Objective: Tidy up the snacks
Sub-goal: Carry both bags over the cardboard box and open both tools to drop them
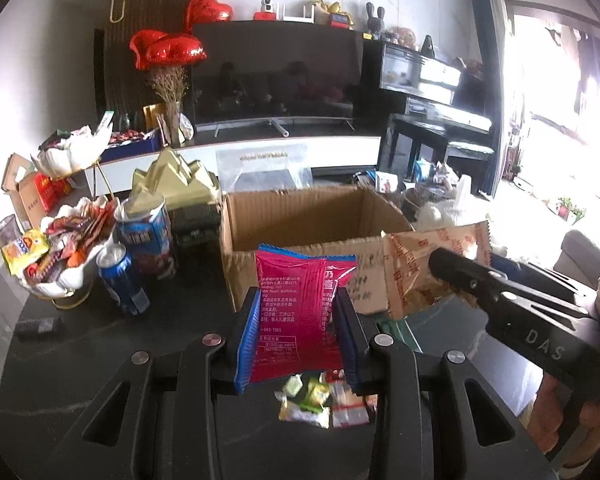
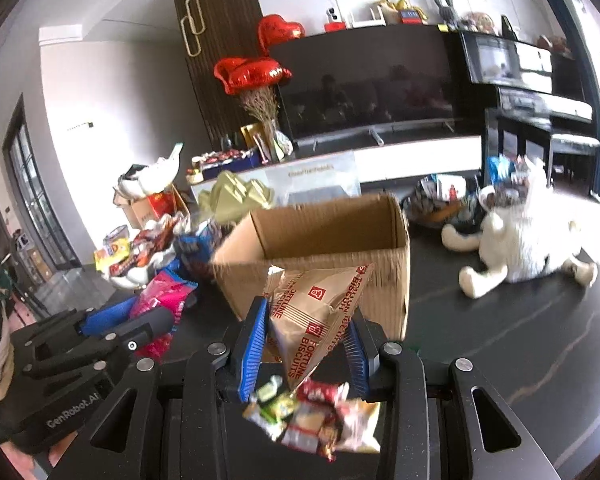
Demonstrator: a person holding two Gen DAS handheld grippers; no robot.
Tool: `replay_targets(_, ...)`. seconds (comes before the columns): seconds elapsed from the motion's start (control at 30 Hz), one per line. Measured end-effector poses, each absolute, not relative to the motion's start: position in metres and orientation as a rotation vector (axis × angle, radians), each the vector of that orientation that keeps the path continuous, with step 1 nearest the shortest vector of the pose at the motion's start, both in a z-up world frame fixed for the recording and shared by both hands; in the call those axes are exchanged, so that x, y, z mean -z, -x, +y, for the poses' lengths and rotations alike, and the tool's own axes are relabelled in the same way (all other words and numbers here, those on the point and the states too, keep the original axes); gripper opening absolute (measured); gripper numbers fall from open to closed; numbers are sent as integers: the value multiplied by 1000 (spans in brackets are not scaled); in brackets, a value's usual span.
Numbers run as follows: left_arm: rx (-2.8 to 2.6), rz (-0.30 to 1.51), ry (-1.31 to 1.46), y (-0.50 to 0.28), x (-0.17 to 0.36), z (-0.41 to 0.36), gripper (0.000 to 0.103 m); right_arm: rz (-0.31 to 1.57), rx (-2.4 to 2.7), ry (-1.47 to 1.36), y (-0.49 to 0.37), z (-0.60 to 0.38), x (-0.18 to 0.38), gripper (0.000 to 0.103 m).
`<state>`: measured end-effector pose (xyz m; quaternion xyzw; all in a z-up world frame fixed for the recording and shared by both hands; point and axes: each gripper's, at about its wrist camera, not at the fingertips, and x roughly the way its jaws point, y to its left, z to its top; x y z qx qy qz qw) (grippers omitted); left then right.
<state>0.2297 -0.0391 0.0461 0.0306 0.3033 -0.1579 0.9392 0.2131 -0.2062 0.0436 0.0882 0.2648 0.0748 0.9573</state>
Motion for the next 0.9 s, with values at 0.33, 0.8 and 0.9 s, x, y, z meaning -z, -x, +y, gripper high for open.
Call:
replay_targets(0.33, 335, 638, -63, -281, -69, -49, 35, 542, -156, -149, -258, -211, -61, 38)
replay_targets(0.8, 347, 688, -81, -356, -57, -64, 35, 581, -171, -96, -329, -214, -59, 38)
replay_targets(0.9, 338, 708, -78, -369, -48, -65, 35, 586, -153, -66, -341, -213, -52, 38)
